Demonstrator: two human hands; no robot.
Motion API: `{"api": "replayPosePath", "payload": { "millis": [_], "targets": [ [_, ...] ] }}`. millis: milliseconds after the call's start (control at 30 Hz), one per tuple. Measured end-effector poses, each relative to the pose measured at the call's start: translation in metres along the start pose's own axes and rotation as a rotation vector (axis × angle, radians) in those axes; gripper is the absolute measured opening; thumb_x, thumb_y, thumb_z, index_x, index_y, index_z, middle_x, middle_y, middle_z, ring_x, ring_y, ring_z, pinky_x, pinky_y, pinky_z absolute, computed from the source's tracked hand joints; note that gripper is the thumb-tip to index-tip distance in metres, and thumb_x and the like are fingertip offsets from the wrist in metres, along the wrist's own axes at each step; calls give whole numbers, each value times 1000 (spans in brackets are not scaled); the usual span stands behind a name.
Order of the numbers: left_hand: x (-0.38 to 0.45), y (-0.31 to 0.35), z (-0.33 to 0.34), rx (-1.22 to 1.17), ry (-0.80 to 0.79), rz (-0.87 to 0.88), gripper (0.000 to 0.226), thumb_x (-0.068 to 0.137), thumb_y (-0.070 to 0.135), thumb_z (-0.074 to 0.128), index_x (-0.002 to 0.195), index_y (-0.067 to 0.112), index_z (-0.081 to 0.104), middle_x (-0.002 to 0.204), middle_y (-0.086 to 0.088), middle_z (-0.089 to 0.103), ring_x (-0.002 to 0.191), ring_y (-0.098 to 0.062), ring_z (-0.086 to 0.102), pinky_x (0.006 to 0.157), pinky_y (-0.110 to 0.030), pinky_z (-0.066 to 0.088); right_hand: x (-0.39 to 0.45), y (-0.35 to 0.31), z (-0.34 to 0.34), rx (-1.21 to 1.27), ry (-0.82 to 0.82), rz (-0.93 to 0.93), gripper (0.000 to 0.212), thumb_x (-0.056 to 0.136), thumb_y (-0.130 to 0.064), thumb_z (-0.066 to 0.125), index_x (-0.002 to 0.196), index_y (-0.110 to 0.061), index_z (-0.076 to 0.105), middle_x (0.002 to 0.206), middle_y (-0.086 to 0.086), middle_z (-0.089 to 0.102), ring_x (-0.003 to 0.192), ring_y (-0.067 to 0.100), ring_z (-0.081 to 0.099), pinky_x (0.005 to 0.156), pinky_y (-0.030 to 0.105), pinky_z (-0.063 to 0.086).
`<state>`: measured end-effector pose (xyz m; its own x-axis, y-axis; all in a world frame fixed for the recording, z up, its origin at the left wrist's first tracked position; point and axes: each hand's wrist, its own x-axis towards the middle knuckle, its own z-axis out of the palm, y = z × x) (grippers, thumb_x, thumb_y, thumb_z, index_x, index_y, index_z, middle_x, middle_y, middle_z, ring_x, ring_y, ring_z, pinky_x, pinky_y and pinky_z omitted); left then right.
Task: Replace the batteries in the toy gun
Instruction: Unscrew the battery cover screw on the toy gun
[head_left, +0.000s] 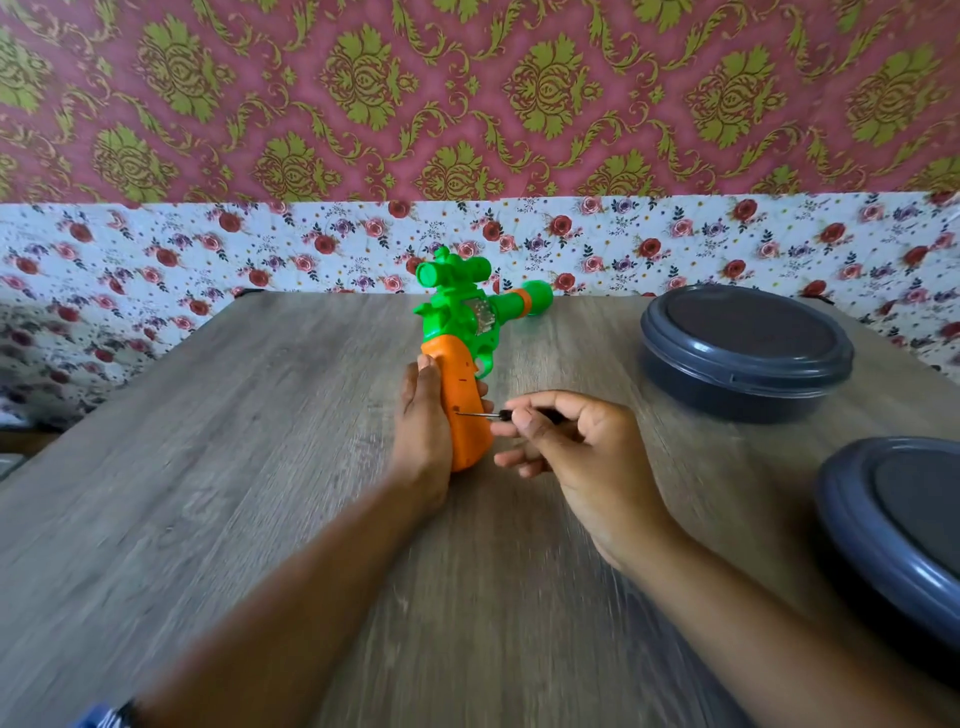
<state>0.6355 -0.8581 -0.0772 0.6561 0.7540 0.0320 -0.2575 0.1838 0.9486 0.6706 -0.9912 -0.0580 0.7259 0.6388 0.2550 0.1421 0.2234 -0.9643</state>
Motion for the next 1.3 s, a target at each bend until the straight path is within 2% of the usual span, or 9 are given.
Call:
{"api": "replayPosePath", "payload": {
  "millis": [200,300,400,667,800,933,1067,1200,1300],
  "targets": [
    [-5,2,-1,13,6,19,43,99,41,27,121,10,47,90,-10,64,76,-20,62,70,-36,52,-3,3,-1,-192,28,-131,11,89,-8,57,88,-15,66,76,7,72,65,14,70,59,17,52],
    [-8,4,2,52,15,75,25,100,36,27,100,24,50,89,-9,63,74,-17,62,62,-28,54,-4,4,-2,-202,27,-149,12,90,-9,57,87,-16,66,76,7,73,66,14,71,60,19,53],
    [-10,5,5,86,26,127,23,101,31,29,91,26,49,88,-9,63,72,-16,63,54,-21,54,-2,3,-6,-220,16,-179,15,90,-9,56,85,-20,65,75,7,73,66,13,71,60,20,54],
    [-16,7,9,165,1,158,22,100,31,31,88,26,49,77,-6,64,60,-7,64,57,-24,54,-2,0,-13,-285,-20,-211,13,90,-13,57,83,-20,66,75,8,73,66,13,71,61,23,55],
    [-15,4,10,212,-27,189,20,100,30,34,90,24,50,81,-8,64,70,-16,64,65,-31,53,-1,4,-14,-324,-31,-238,10,89,-17,59,84,-14,67,73,8,72,64,12,70,61,24,56],
    [-15,2,8,237,-58,258,19,98,29,38,91,20,53,75,-6,66,67,-14,65,63,-28,54,-3,10,-10,-279,-11,-246,10,88,-16,59,80,-15,66,67,9,70,57,15,68,55,16,50],
    [-15,2,10,233,-50,268,20,100,25,37,88,17,50,55,10,65,48,3,59,46,-12,47,0,11,-15,-215,41,-235,15,90,-17,57,77,-15,64,64,11,70,55,20,68,55,21,52],
    [-15,3,11,158,-8,198,22,100,29,36,84,22,50,69,-5,64,51,-6,63,53,-23,52,4,16,-18,-255,69,-186,18,91,-18,55,77,-11,64,63,9,70,54,20,68,57,27,53],
    [-16,3,11,173,-1,208,22,100,29,36,84,23,51,69,-3,64,49,-4,62,50,-21,52,3,16,-16,-155,47,-155,18,91,-18,55,77,-10,63,63,12,70,56,24,68,54,25,51]
  ]
}}
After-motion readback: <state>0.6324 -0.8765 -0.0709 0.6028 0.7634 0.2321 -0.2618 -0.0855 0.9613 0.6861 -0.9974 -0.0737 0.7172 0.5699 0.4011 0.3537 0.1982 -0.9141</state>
